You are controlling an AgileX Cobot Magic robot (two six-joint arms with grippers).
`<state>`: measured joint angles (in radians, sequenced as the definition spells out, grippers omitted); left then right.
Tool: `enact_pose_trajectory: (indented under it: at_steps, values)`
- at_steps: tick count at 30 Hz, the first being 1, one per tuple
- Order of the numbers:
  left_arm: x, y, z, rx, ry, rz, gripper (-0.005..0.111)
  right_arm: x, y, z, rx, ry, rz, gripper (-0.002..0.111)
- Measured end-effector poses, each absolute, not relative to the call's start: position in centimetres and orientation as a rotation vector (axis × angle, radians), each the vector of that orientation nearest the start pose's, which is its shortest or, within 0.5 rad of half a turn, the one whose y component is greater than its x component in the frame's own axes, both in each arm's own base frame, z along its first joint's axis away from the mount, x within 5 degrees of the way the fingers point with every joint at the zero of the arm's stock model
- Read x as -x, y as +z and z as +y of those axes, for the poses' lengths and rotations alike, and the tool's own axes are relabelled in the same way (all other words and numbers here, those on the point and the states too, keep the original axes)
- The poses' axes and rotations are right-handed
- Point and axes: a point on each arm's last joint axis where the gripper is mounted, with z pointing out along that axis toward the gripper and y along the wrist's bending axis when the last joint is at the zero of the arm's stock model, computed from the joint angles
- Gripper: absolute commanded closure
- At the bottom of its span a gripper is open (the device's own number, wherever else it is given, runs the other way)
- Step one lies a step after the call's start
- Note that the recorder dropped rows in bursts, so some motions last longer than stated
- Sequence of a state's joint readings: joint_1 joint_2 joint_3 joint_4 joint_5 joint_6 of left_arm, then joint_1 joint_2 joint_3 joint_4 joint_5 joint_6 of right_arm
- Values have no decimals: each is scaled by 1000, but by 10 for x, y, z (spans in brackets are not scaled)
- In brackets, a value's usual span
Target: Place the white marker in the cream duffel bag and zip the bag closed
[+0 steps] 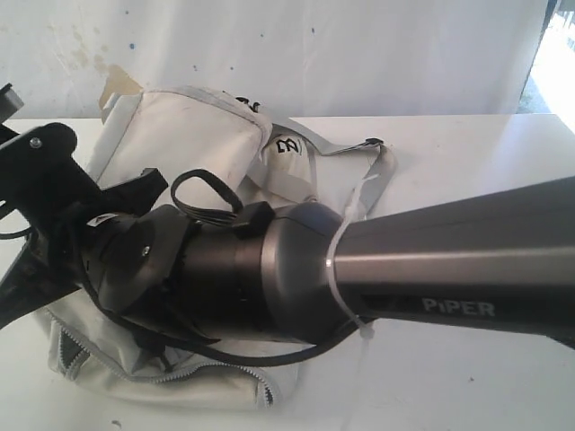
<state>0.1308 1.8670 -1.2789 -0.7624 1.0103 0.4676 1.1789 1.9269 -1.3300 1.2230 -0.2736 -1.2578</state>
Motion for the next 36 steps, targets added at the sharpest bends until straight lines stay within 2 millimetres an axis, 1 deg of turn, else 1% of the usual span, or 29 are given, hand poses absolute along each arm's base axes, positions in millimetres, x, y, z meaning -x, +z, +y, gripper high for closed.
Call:
enact_pose_trajectory:
  at_steps: [6,13,24,36]
  values:
    - [-369,209,-5,88,-872,2763,107,-192,236,393,961,450,1748,108]
    - [-369,208,-4,83,-855,2769,107,-192,230,382,921,401,1780,108]
    - [-370,207,-3,79,-821,2769,107,-185,220,353,901,333,1835,108]
    - [-370,206,-2,74,-799,2769,107,-179,193,331,914,244,1914,108]
